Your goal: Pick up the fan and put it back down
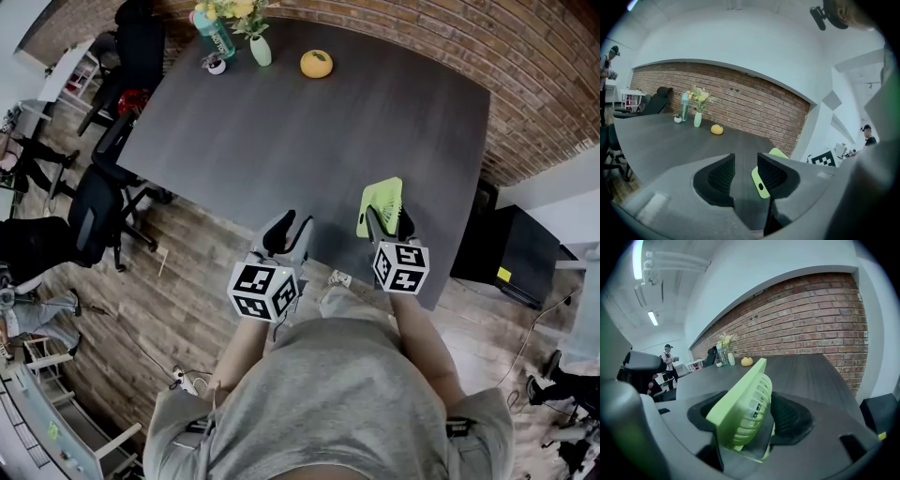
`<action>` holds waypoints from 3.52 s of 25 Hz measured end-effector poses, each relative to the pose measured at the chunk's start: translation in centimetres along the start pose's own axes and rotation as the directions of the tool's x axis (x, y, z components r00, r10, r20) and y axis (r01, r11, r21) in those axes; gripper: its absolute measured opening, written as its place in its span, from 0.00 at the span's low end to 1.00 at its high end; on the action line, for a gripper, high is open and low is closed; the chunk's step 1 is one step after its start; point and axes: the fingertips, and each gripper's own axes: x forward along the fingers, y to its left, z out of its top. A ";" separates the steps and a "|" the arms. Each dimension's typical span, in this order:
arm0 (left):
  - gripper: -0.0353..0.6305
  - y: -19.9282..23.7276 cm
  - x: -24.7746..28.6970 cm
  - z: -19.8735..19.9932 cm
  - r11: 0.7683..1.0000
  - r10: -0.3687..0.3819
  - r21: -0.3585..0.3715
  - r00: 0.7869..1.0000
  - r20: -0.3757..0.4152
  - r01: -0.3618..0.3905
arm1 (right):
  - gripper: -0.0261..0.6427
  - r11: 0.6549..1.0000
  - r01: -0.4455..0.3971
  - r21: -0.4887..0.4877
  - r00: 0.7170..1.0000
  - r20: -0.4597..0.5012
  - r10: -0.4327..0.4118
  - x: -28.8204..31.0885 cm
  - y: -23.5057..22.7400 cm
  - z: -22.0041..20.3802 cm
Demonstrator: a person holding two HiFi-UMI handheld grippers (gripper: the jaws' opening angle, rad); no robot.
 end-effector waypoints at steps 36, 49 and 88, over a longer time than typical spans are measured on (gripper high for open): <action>0.26 0.4 -2.4 0.8 1.000 0.018 -0.006 0.999 0.048 -0.018 | 0.31 0.999 -0.046 -0.024 0.998 0.033 0.047 -2.4 0.9 2.8; 0.26 0.9 -3.6 0.8 0.998 0.057 -0.029 0.996 0.073 -0.055 | 0.30 0.982 -0.134 -0.133 0.986 0.077 0.145 -1.2 3.1 7.9; 0.26 7.6 -5.0 -0.3 0.964 0.246 -0.117 0.968 0.044 -0.239 | 0.30 0.898 -0.353 -0.264 0.934 -0.038 0.356 18.0 14.4 11.9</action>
